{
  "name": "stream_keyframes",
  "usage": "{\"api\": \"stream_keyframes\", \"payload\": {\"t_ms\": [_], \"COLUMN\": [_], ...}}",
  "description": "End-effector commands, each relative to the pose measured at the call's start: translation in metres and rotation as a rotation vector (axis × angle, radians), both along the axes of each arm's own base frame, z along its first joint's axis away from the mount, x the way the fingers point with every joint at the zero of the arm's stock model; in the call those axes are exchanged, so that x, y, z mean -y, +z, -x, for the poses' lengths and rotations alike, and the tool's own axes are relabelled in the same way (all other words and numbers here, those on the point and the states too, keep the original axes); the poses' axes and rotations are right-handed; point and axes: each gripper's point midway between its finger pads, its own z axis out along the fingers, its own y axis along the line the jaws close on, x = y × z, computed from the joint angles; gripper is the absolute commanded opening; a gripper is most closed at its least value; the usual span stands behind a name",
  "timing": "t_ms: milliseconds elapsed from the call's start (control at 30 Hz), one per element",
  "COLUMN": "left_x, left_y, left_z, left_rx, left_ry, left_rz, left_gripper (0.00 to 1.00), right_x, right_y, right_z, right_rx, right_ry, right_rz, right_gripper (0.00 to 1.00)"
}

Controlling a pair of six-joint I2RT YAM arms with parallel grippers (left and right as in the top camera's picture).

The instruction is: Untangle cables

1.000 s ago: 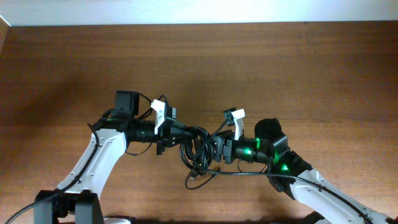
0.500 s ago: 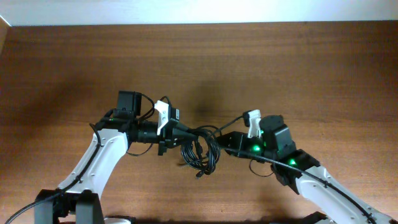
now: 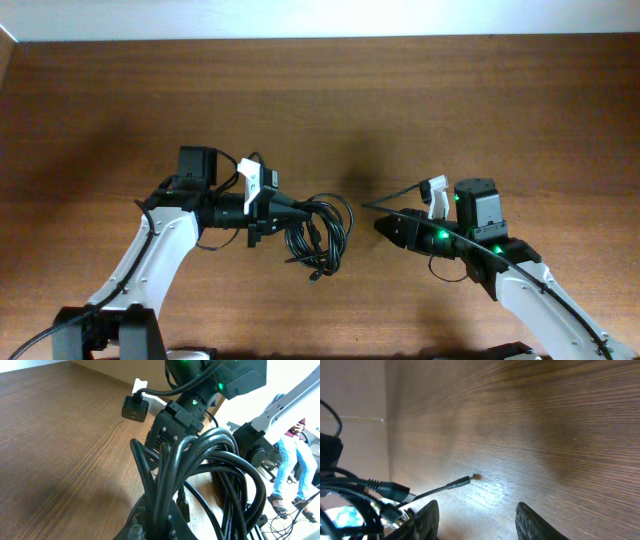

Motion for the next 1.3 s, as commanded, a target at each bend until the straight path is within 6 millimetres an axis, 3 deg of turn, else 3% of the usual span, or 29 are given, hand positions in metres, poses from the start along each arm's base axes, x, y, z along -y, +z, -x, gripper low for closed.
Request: {"api": "stream_keyframes", "payload": {"t_ms": [0,200,333,567,800,933,1167,1267], "left_x": [0.0,0.0,0.0,0.0,0.0,-0.001,-0.001,-0.012], "left_y": [0.015,0.014,0.014,0.013,0.013,0.011,0.009,0.008], "left_z": [0.001,0.0,0.0,-0.001,-0.001,-0.002,-0.003,-0.009], "left_rx": [0.032,0.032,0.033,0.036,0.041,0.041,0.045,0.032], "left_ry": [-0.012,-0.01,-0.01,-0.006,-0.006,-0.003,0.002,0.044], "left_rz": [0.046,0.039,0.039,0.029,0.028,0.021,0.007,0.003], "left_gripper": [0.0,0.0,0.0,0.0,0.0,0.0,0.0,0.0], "right_x": [-0.007,-0.013,-0.026,-0.076,-0.085,-0.096,-0.096,-0.095], "right_y": [0.009,0.018,0.037,0.068,0.068,0.081,0.081,0.081], "right_z": [0.003,0.007,0.013,0.033,0.043,0.047,0.049,0.048], "right_rx": [0.053,0.072,0.157,0.356,0.348,0.405,0.403,0.403], "right_ry": [0.07,0.111,0.22,0.414,0.45,0.481,0.489,0.487], "right_rz": [-0.041,-0.089,-0.166,-0.229,-0.237,-0.271,-0.277,-0.277], "right_gripper": [0.49,0.49,0.49,0.57,0.58,0.59,0.59,0.59]}}
